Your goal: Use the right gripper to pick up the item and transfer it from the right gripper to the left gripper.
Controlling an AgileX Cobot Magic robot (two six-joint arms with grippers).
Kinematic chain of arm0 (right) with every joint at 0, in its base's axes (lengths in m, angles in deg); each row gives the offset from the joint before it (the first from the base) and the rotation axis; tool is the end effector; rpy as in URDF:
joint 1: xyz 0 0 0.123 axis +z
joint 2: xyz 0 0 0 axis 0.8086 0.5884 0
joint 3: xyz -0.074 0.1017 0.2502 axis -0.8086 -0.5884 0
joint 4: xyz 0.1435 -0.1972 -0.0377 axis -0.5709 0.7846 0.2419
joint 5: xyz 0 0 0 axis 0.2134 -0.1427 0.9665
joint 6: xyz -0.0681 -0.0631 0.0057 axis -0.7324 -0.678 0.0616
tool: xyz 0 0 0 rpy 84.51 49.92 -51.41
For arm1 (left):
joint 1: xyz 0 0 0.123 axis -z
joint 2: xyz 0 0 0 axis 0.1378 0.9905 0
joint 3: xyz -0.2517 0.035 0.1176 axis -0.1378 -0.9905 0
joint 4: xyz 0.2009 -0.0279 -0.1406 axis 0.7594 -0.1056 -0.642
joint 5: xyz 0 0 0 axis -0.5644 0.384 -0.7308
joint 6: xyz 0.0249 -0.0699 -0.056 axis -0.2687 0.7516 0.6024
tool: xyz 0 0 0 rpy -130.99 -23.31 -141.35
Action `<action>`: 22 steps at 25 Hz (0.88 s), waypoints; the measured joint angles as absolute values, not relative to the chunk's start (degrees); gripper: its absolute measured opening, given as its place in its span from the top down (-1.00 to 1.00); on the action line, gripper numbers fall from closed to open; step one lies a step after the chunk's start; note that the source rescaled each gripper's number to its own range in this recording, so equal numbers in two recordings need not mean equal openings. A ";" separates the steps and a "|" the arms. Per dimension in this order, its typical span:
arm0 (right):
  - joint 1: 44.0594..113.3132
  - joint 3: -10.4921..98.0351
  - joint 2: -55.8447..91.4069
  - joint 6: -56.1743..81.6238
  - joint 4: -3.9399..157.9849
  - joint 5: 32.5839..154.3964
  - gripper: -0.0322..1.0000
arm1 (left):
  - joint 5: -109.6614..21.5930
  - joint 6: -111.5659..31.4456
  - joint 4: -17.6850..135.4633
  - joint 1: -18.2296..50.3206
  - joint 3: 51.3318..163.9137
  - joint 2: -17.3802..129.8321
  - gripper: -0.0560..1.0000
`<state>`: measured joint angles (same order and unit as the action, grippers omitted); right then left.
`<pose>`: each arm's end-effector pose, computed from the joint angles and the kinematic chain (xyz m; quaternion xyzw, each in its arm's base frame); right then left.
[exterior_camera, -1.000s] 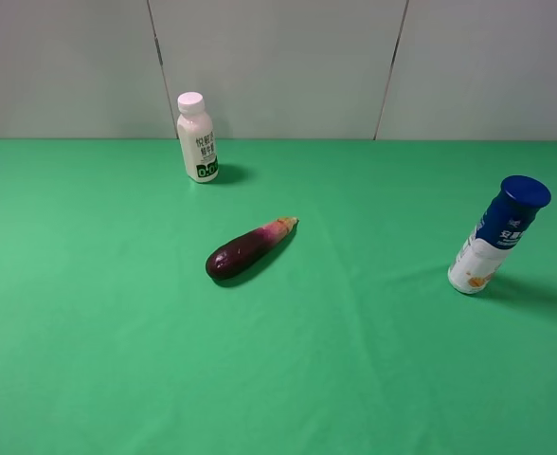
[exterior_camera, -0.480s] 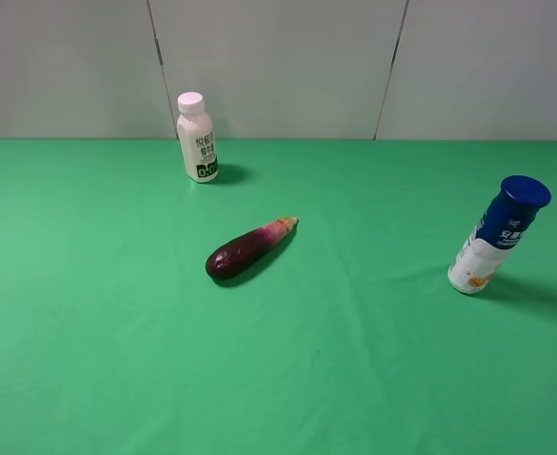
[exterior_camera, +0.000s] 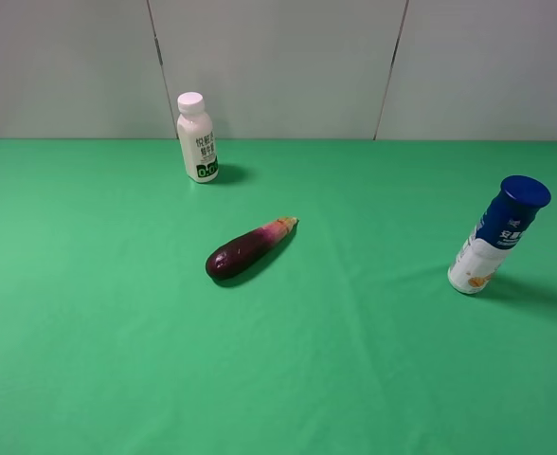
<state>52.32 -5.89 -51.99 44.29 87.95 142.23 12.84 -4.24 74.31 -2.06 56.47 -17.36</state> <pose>0.0052 -0.0043 0.2871 0.0763 0.8434 0.0063 0.5318 -0.0029 0.0031 0.2730 0.0298 0.8514 -0.0181 0.5233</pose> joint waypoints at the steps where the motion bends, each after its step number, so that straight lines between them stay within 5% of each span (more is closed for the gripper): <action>1: 52.32 -4.69 -49.33 44.85 87.95 142.43 -1.00 | 12.84 -4.24 74.31 -2.06 56.47 -17.36 -1.00; 17: 52.39 15.41 -4.35 46.48 88.39 146.38 -1.00 | 12.84 -4.24 74.31 -2.06 56.47 -17.36 -1.00; 22: 57.98 19.98 5.38 46.79 88.18 146.33 -1.00 | 12.84 -4.24 74.31 -2.06 56.47 -17.36 -1.00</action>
<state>57.98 19.98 5.38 46.79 88.18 146.33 12.84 -4.24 74.31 -2.06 56.47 -17.36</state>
